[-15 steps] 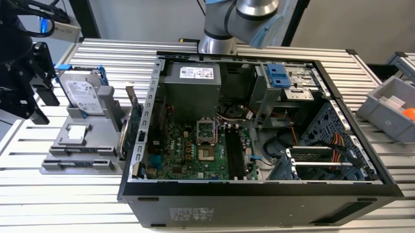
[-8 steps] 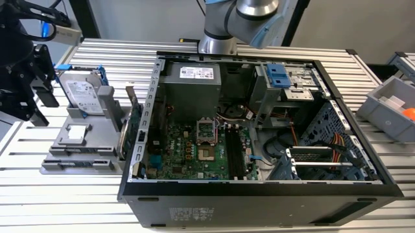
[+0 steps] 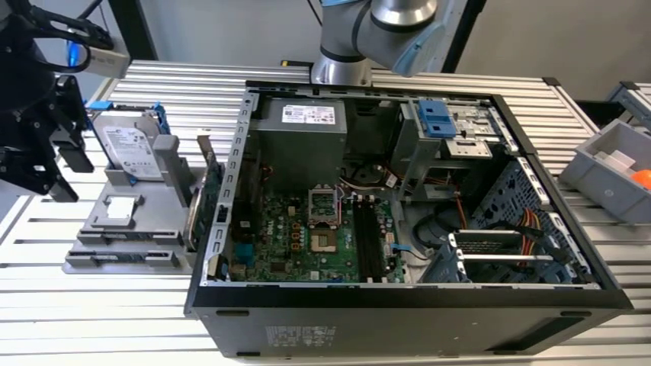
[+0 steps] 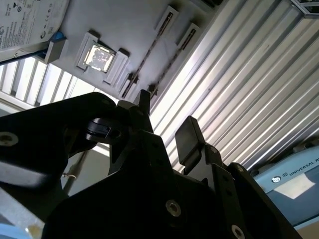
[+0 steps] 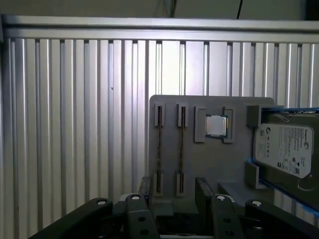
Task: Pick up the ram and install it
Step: 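Pick up the ram and move it above insertion slot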
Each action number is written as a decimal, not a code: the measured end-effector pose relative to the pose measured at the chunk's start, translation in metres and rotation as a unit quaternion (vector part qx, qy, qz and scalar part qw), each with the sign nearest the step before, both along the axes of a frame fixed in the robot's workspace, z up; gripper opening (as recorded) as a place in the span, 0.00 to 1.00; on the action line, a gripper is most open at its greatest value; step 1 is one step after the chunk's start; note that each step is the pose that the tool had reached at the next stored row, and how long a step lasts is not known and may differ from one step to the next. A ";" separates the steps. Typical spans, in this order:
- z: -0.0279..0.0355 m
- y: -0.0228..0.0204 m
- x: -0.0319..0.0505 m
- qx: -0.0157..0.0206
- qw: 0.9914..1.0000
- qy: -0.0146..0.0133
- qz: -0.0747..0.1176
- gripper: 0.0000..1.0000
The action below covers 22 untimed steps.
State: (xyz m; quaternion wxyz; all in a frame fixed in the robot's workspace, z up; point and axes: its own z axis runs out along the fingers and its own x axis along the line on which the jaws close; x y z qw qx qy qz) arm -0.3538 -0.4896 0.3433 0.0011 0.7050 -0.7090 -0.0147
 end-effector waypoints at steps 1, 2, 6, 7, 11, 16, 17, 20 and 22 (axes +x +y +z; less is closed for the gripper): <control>-0.0007 -0.0002 0.0000 0.000 1.000 -0.001 0.000 1.00; -0.0015 -0.0003 0.0000 0.000 1.000 -0.002 0.000 1.00; -0.0046 -0.0003 -0.0001 0.000 1.000 -0.003 0.000 1.00; -0.0052 -0.0003 -0.0001 0.000 1.000 -0.003 0.000 1.00; -0.0076 -0.0003 -0.0005 0.000 1.000 -0.003 0.000 1.00; -0.0119 -0.0003 -0.0013 0.000 1.000 -0.003 0.000 1.00; -0.0128 -0.0003 -0.0014 0.000 1.000 -0.003 0.000 1.00; -0.0160 -0.0003 -0.0016 0.000 1.000 -0.003 0.000 1.00; -0.0184 -0.0003 -0.0016 0.000 1.000 -0.003 0.000 1.00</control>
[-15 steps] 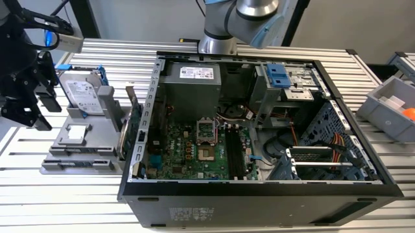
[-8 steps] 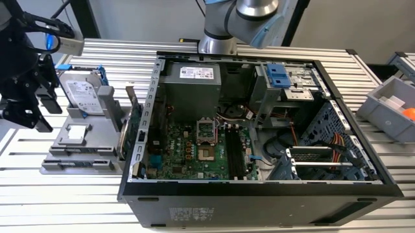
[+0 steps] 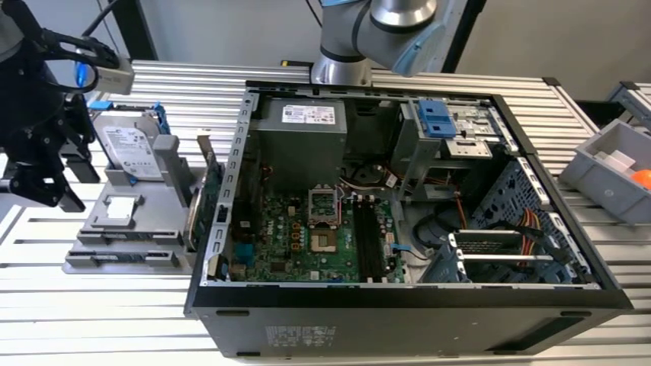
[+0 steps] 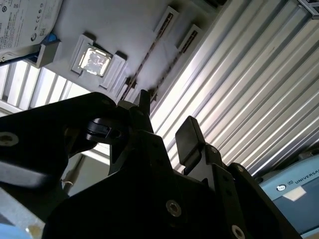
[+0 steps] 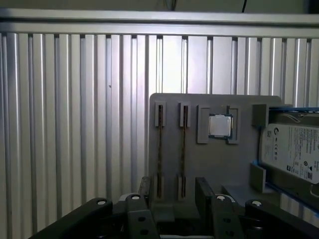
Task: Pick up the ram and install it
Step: 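Pick up the ram and move it above insertion slot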
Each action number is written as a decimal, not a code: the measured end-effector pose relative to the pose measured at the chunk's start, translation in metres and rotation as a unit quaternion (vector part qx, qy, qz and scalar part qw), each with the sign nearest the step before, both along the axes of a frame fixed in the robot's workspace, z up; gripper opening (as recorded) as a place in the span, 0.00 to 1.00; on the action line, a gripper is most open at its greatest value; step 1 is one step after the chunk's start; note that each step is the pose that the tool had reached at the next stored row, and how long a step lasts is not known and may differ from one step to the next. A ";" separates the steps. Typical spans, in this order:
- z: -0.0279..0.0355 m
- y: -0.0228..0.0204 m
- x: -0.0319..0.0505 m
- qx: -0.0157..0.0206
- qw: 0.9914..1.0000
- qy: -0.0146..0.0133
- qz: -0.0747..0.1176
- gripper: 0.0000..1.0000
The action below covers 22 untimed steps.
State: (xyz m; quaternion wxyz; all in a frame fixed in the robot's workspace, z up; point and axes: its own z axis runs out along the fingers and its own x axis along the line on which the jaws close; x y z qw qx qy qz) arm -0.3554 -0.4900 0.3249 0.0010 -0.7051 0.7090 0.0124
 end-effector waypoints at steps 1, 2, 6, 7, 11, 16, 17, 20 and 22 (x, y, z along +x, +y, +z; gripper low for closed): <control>-0.0014 0.0000 0.0000 0.000 1.000 0.000 0.000 1.00; -0.0028 0.0000 0.0000 0.000 1.000 0.000 0.000 1.00; -0.0066 0.0000 0.0000 0.000 1.000 0.000 0.000 1.00; -0.0069 0.0000 0.0000 0.000 1.000 0.000 0.000 1.00; -0.0077 0.0001 -0.0001 0.000 1.000 0.001 0.000 1.00; -0.0112 0.0000 0.0000 0.000 1.000 0.001 0.000 1.00; -0.0120 0.0000 0.0000 0.000 1.000 0.001 0.000 1.00; -0.0146 0.0000 0.0000 0.000 1.000 0.001 0.000 1.00; -0.0163 0.0000 0.0000 0.000 1.000 0.001 0.000 1.00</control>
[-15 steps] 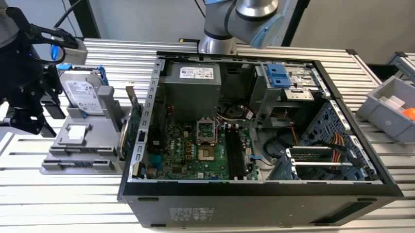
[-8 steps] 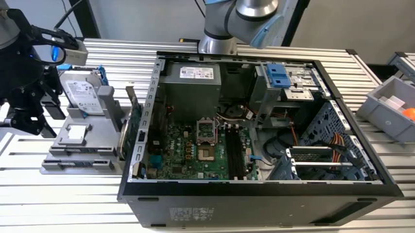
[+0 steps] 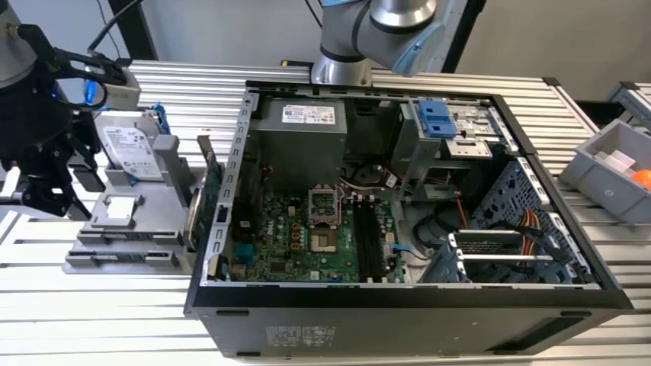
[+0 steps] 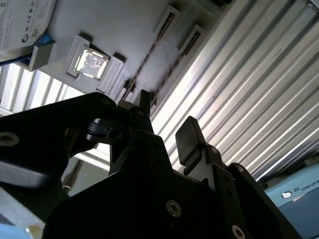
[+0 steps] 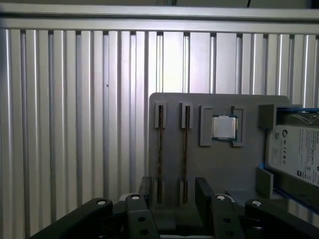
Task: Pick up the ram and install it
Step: 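Pick up the ram and move it above insertion slot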
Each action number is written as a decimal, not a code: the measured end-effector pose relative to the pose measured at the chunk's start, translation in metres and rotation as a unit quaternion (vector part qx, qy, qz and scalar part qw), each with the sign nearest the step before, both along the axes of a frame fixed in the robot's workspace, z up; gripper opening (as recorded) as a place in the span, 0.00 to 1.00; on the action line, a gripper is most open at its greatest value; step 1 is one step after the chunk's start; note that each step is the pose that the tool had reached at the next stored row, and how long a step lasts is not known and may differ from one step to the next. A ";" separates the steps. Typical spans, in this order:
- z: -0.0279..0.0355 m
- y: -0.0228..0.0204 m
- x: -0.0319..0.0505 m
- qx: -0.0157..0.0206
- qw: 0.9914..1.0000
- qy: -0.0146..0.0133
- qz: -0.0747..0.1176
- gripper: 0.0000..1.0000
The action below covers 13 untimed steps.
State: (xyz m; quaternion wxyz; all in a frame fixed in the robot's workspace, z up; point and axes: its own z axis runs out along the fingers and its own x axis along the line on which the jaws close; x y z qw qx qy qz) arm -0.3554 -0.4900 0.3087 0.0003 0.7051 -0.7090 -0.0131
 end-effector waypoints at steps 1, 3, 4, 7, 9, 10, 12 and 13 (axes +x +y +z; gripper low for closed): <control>-0.0008 0.0000 0.0000 0.000 1.000 0.000 0.000 1.00; -0.0025 0.0000 0.0000 0.000 1.000 0.000 0.000 1.00; -0.0032 0.0000 0.0000 0.000 1.000 0.000 0.000 1.00; -0.0056 0.0000 0.0000 0.000 1.000 0.000 0.000 1.00; -0.0071 0.0000 -0.0001 0.000 1.000 0.000 0.000 1.00; -0.0079 0.0001 -0.0001 0.000 1.000 0.000 0.000 1.00; -0.0095 0.0000 -0.0001 0.000 1.000 0.000 0.000 1.00; -0.0103 0.0000 0.0000 0.000 1.000 0.000 0.000 1.00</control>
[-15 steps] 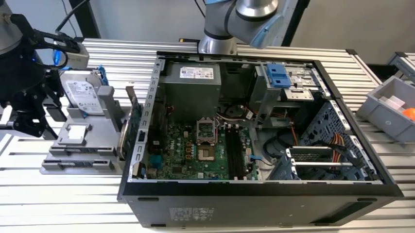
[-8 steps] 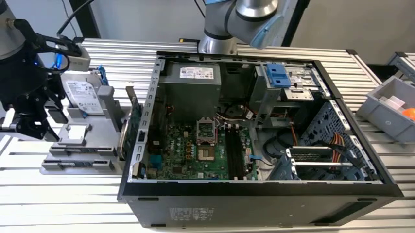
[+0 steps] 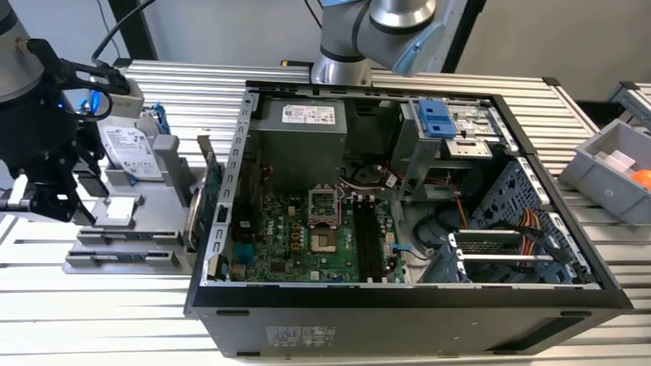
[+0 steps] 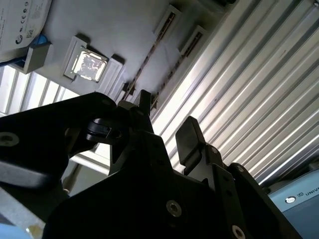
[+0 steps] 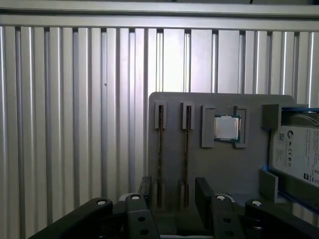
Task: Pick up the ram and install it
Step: 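Pick up the ram and move it above insertion slot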
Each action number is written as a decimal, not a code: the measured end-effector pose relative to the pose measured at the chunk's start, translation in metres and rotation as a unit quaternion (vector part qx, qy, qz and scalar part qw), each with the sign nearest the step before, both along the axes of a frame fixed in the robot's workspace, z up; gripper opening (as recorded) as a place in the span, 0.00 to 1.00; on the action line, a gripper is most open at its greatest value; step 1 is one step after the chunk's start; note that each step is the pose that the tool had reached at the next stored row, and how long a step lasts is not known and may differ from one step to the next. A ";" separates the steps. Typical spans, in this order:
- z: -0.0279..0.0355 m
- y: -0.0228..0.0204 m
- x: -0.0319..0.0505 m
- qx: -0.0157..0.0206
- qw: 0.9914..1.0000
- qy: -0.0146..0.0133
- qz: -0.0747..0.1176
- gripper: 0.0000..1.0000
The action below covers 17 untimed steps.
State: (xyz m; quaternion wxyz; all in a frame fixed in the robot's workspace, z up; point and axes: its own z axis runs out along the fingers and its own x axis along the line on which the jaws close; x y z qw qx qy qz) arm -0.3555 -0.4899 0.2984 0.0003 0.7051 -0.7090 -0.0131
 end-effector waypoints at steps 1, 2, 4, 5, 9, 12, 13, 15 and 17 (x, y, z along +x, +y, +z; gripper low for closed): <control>-0.0008 0.0000 0.0000 0.000 1.000 0.000 0.000 1.00; -0.0016 0.0001 -0.0001 0.000 1.000 0.000 0.000 1.00; -0.0032 0.0002 -0.0001 0.000 1.000 0.000 0.000 1.00; -0.0040 0.0003 -0.0002 0.000 1.000 0.000 0.000 1.00; -0.0066 0.0007 -0.0010 0.000 1.000 0.000 0.000 1.00; -0.0083 0.0013 -0.0017 0.000 1.000 0.000 0.000 1.00; -0.0090 0.0014 -0.0018 0.000 1.000 0.000 0.000 1.00; -0.0102 0.0019 -0.0019 0.000 1.000 0.000 0.000 1.00; -0.0116 0.0027 -0.0019 0.000 1.000 0.000 0.000 1.00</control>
